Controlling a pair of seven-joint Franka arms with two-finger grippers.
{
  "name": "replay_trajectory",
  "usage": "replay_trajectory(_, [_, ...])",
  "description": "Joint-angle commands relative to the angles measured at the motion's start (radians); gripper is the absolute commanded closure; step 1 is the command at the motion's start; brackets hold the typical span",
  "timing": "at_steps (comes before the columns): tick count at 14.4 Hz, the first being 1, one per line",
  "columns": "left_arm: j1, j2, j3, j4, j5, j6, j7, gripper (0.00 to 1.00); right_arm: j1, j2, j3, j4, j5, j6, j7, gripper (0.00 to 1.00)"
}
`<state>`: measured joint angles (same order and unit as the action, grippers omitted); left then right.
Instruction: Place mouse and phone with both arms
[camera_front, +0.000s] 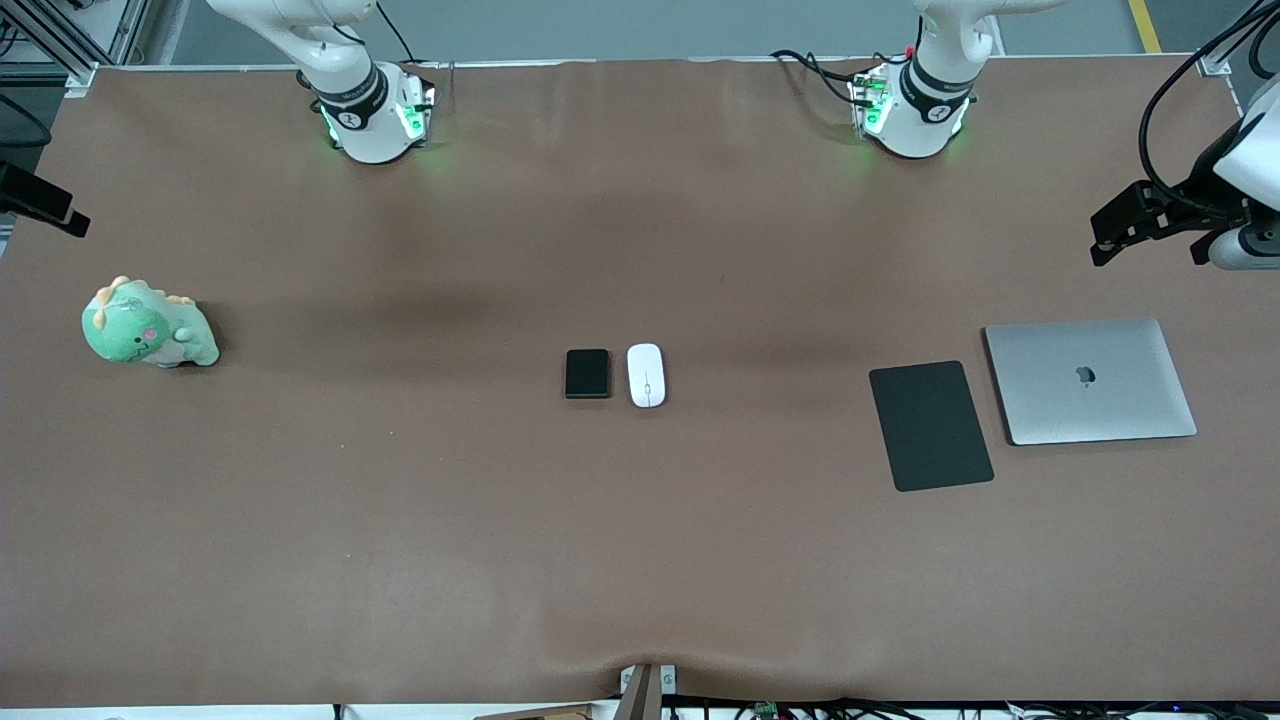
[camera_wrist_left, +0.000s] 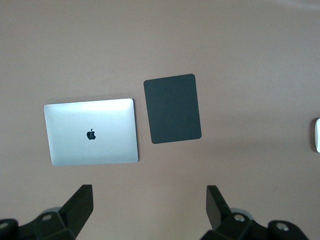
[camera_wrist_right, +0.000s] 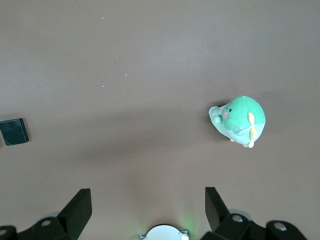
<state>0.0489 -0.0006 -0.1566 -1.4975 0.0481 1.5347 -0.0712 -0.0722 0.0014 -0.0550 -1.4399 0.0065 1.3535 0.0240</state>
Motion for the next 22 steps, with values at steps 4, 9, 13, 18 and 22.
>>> replay_trajectory(4, [0.000,0.039,-0.004,0.025,-0.019,-0.019,0.021,0.00,-0.015,-0.011,0.010,0.004,-0.007,0.007,-0.013,0.00])
replay_trajectory(9, [-0.006,0.135,-0.006,0.062,-0.137,-0.019,-0.001,0.00,-0.005,-0.005,0.009,0.010,-0.006,0.000,-0.013,0.00])
replay_trajectory(13, [-0.134,0.223,-0.008,0.057,-0.132,0.008,-0.087,0.00,-0.008,0.014,0.010,0.009,-0.013,-0.004,-0.015,0.00])
replay_trajectory(18, [-0.242,0.290,-0.009,-0.059,-0.134,0.169,-0.171,0.00,-0.004,0.054,0.010,0.007,-0.013,-0.004,-0.013,0.00])
replay_trajectory(22, [-0.334,0.306,-0.011,-0.188,-0.132,0.360,-0.330,0.00,0.009,0.068,0.010,0.003,-0.011,-0.002,-0.015,0.00])
